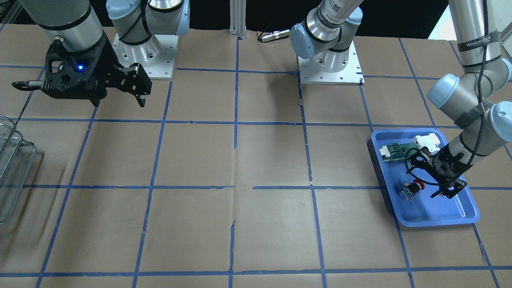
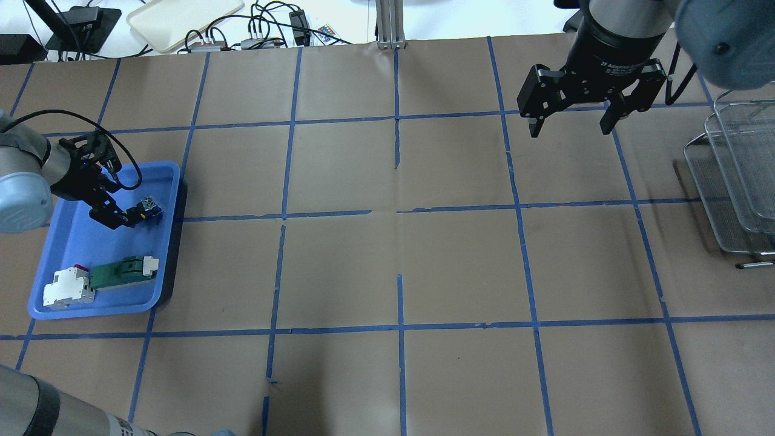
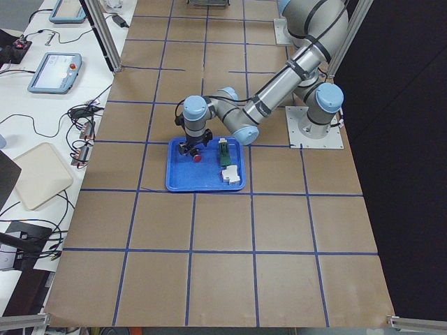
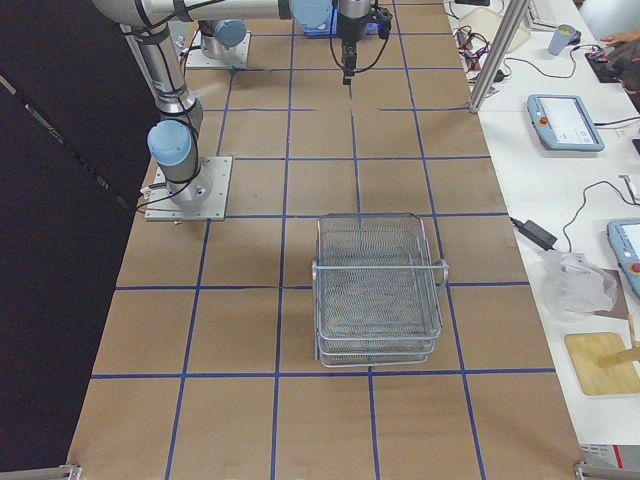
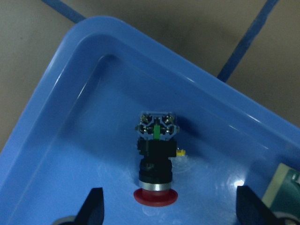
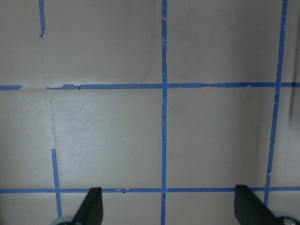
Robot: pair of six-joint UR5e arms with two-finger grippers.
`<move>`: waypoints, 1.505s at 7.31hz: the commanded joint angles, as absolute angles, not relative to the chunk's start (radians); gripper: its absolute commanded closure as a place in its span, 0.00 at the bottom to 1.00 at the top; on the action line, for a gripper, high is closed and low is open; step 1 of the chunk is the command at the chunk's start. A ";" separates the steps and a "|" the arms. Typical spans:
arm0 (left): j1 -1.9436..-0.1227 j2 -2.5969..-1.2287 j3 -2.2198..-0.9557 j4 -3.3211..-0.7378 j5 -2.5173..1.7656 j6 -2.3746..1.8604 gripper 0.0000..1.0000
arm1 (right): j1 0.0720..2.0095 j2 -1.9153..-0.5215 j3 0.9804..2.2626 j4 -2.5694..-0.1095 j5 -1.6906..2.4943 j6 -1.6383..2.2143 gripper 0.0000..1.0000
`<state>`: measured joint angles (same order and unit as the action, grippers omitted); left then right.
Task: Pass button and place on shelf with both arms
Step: 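Lower the left gripper and grasp the red push-button by its body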
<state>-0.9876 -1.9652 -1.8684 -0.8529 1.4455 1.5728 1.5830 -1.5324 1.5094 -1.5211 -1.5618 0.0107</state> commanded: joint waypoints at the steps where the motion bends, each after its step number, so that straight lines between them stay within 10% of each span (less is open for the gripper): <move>1: -0.938 -2.002 -1.879 -0.824 1.264 1.603 0.05 | 1.583 -1.532 1.509 -1.522 -1.562 0.011 0.00; 4: -0.868 -2.046 -1.879 -0.827 1.174 1.677 0.06 | 1.582 -1.534 1.531 -1.529 -1.563 0.011 0.00; 7: -0.856 -2.049 -1.881 -0.833 1.175 1.681 0.85 | 1.582 -1.539 1.529 -1.534 -1.565 -0.006 0.00; 11: -0.862 -1.993 -1.841 -0.978 1.134 1.657 1.00 | 1.588 -1.543 1.520 -1.540 -1.571 0.017 0.00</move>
